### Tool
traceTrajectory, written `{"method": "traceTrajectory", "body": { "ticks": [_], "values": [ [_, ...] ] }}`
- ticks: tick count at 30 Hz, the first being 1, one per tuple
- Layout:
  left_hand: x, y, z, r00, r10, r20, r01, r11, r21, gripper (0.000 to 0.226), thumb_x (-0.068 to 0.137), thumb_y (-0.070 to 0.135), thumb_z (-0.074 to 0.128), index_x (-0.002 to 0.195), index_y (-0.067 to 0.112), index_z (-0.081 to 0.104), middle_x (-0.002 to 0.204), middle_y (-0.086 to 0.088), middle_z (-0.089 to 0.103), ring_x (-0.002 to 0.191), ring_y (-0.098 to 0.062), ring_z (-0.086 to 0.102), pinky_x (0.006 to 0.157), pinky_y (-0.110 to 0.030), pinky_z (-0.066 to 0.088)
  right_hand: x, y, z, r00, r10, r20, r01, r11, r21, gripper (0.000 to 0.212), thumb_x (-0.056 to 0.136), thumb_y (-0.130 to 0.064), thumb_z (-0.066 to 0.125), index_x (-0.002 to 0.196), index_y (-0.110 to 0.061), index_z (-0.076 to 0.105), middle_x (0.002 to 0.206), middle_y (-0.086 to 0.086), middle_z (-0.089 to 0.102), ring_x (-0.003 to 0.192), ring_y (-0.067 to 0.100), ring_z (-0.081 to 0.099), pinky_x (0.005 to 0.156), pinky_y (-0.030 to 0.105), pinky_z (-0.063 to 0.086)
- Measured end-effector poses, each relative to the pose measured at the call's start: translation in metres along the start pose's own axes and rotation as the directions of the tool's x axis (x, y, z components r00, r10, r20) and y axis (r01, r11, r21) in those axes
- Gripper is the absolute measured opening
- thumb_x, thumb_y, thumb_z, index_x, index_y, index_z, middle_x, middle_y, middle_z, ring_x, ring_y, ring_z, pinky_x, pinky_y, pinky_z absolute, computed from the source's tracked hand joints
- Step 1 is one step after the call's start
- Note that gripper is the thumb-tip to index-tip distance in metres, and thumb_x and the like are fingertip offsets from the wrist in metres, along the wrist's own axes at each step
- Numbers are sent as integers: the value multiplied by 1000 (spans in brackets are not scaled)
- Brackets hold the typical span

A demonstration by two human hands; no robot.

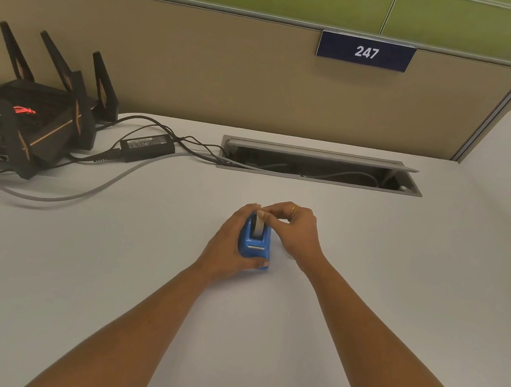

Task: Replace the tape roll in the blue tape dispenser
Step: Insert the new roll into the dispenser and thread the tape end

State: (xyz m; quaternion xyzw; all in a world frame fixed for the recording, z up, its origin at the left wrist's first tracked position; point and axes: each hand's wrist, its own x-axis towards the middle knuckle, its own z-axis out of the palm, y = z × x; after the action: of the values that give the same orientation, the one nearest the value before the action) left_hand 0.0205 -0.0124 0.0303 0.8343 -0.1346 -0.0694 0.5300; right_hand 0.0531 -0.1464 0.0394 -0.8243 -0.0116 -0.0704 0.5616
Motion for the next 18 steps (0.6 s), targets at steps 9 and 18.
{"method": "traceTrajectory", "body": {
  "ticks": [9,18],
  "values": [
    [-1,3,-1,1000,-10,6,10,1000,-5,88,71,4,73,139,7,18,149,-10,26,135,-24,31,112,-37,29,-4,0,-2,994,-109,12,110,989,-100,18,81,-14,65,94,-3,70,95,15,68,71,4,56,62,-6,40],
    [-2,4,-1,1000,1,5,-1,1000,15,89,69,5,74,139,7,18,148,-10,26,134,-25,32,112,-38,29,-3,-4,-7,978,-176,113,200,941,-272,20,83,-14,63,99,-3,69,100,15,67,76,10,54,65,-10,36]
  ]
}}
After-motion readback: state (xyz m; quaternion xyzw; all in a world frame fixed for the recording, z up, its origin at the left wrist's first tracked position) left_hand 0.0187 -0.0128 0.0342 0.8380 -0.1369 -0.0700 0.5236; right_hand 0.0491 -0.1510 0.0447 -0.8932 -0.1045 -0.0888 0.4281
